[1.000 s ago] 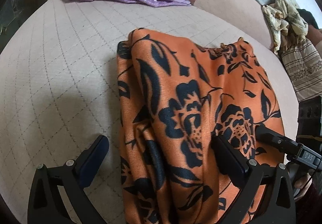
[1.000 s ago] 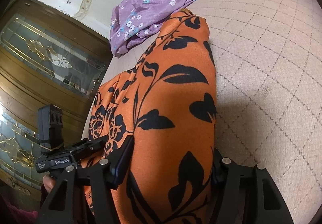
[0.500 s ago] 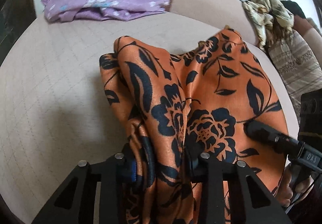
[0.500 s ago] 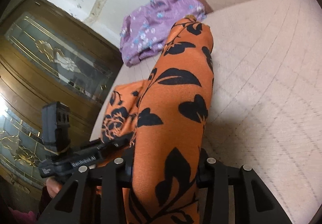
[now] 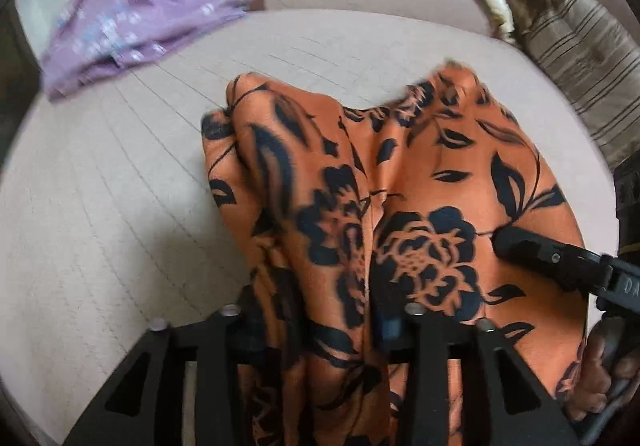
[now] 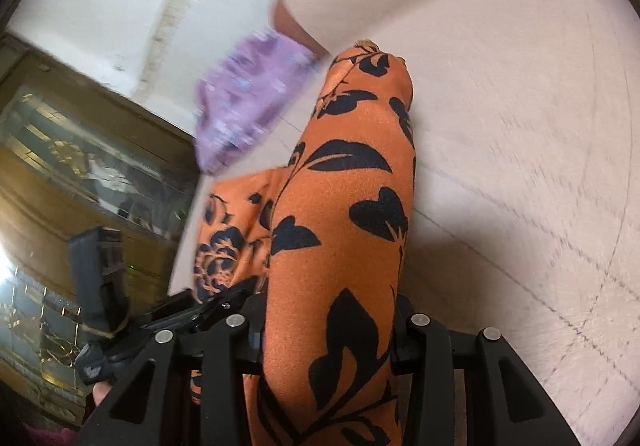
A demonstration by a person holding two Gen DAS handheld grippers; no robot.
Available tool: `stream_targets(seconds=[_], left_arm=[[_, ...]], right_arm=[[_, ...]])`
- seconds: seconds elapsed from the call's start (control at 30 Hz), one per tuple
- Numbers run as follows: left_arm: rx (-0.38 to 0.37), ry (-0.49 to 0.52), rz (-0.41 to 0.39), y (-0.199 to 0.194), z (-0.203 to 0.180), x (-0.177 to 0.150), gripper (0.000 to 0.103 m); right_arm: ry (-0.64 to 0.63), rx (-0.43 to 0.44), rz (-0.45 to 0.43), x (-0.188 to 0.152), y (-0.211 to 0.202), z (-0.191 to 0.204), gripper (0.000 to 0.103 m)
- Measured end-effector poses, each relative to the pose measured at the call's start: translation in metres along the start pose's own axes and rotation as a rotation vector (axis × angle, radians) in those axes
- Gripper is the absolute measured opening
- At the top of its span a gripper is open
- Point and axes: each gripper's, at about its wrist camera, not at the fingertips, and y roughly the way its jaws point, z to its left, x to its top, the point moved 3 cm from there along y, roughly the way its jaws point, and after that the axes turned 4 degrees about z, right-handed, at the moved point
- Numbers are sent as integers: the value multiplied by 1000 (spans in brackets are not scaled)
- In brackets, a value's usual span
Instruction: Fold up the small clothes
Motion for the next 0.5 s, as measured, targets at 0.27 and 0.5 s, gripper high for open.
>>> stream_targets(seconds=[0.27, 0.5], left_arm=[[127, 10, -19, -47, -3, -9, 54], [185, 62, -246, -144, -26, -19, 62]], right_arm=[[-18, -120, -15, -1, -13, 7, 59], [-94, -187, -195, -12, -86, 39, 59]])
